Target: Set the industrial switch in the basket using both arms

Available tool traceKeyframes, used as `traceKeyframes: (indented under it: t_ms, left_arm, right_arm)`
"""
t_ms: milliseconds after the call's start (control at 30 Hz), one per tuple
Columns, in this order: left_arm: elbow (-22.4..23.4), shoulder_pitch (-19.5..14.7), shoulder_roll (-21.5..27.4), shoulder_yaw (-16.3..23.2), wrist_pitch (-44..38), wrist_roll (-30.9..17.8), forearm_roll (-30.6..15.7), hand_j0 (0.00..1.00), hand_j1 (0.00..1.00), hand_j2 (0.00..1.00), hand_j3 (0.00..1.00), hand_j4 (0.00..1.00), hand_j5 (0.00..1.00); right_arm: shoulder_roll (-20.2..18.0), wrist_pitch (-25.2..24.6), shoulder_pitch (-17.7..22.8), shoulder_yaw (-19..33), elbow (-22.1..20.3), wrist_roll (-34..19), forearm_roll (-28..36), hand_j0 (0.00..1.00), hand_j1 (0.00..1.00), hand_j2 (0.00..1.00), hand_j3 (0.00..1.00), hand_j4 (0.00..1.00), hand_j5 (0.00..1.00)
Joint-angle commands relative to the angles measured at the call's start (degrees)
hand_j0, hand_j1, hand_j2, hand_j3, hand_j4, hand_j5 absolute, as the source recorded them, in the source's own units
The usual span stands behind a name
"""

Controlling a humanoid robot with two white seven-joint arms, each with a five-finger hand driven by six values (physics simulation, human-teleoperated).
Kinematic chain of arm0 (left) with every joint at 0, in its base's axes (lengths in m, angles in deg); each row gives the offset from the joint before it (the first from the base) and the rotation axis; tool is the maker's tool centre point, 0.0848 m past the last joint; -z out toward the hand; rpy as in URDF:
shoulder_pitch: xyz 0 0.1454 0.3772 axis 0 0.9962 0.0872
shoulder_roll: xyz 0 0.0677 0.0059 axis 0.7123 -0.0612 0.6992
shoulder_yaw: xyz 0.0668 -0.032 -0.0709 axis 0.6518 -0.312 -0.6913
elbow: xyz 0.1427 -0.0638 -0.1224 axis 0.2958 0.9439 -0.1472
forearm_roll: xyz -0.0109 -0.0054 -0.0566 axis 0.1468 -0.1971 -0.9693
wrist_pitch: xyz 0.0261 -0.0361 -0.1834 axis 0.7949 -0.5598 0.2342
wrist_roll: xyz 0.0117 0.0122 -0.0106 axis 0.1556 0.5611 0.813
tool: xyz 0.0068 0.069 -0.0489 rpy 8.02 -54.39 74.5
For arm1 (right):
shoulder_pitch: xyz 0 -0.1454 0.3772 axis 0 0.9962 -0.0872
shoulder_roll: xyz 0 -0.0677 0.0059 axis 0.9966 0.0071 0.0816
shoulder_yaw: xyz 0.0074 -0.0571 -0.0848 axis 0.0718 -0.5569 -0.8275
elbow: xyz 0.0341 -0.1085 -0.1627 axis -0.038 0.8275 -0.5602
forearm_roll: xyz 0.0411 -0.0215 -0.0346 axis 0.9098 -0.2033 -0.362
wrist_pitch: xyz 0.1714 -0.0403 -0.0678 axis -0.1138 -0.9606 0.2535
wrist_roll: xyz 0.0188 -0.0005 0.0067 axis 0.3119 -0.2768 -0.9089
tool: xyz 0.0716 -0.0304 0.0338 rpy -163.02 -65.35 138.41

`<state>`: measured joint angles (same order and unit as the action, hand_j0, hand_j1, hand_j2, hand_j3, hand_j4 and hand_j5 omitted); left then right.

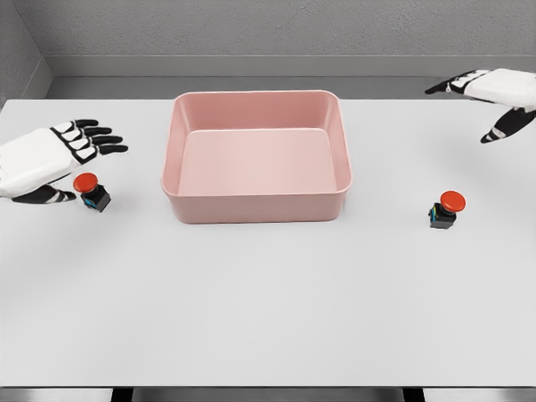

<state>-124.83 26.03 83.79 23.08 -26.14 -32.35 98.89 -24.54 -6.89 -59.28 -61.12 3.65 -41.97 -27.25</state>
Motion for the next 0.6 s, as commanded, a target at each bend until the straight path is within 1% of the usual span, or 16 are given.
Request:
traceKeyframes:
  t_ms: [0,33,67,100,133,167,233,300,333,367,467,567]
  left_arm:
    - [2.5,0.0,-1.1,2.6,0.0,-0.1,-0.3,1.0,1.0,1.0,1.0,1.0,1.0]
    - [2.6,0.0,-1.1,2.7,0.0,-0.1,-0.3,1.0,1.0,1.0,1.0,1.0,1.0]
    - [2.8,0.1,-1.2,2.8,0.0,-0.1,-0.2,1.0,1.0,1.0,1.0,1.0,1.0]
    - [2.8,0.0,-1.3,4.2,0.0,-0.1,-0.3,1.0,1.0,1.0,1.0,1.0,1.0]
    - [3.3,-0.3,-1.4,4.4,0.0,-0.1,-0.2,1.0,1.0,1.0,1.0,1.0,1.0]
    - [3.7,-1.6,-1.5,4.6,0.0,-0.1,-0.2,1.0,1.0,1.0,1.0,1.0,1.0]
    - [5.7,-2.3,-2.6,5.2,0.0,-0.8,-0.2,1.0,1.0,1.0,1.0,1.0,1.0]
    - [6.6,-3.5,-3.4,6.3,0.0,-1.0,-0.1,1.0,1.0,1.0,1.0,1.0,1.0]
    - [7.9,-4.8,-3.5,8.0,0.0,-1.0,-0.1,1.0,1.0,1.0,1.0,1.0,1.0]
    - [8.7,-6.1,-3.5,9.3,0.0,-1.0,-0.2,1.0,1.0,1.0,1.0,1.0,1.0]
    - [10.1,-6.3,-3.6,9.6,0.0,-1.0,-0.1,1.0,1.0,1.0,1.0,1.0,1.0]
    - [10.5,-6.3,-3.6,9.6,0.0,-1.0,-0.1,1.0,1.0,1.0,1.0,1.0,1.0]
  right_arm:
    - [-0.8,-0.1,0.1,-3.0,-2.8,0.0,0.4,1.0,1.0,1.0,1.0,1.0,1.0]
    - [-2.6,-0.1,0.1,-3.2,-4.9,0.0,0.3,1.0,1.0,1.0,1.0,1.0,1.0]
    - [-3.2,-0.1,0.1,-3.2,-6.1,0.0,0.3,1.0,1.0,1.0,1.0,1.0,1.0]
    - [-4.0,-0.1,0.2,-3.2,-6.6,-0.1,0.3,1.0,1.0,1.0,1.0,1.0,1.0]
    - [-4.6,-0.1,0.3,-3.2,-6.8,-0.2,0.3,1.0,1.0,1.0,1.0,1.0,1.0]
    - [-5.0,-0.1,0.4,-3.2,-7.8,-0.4,0.3,1.0,1.0,1.0,1.0,1.0,1.0]
    - [-5.4,-0.1,1.0,-3.2,-9.0,-0.4,0.3,1.0,1.0,1.0,1.0,1.0,1.0]
    - [-7.0,-0.1,1.1,-3.2,-12.3,-0.5,0.3,1.0,1.0,1.0,1.0,1.0,1.0]
    - [-8.1,-0.1,1.5,-3.2,-14.1,-0.5,0.3,1.0,1.0,1.0,1.0,1.0,1.0]
    - [-8.9,-0.1,1.8,-3.2,-15.0,-0.6,0.3,1.0,1.0,1.0,1.0,1.0,1.0]
    - [-10.1,-0.1,2.5,-3.2,-15.4,-1.3,0.3,1.0,1.0,1.0,1.0,1.0,1.0]
    - [-10.7,-0.1,4.0,-3.1,-17.4,-1.4,0.3,1.0,1.0,1.0,1.0,1.0,1.0]
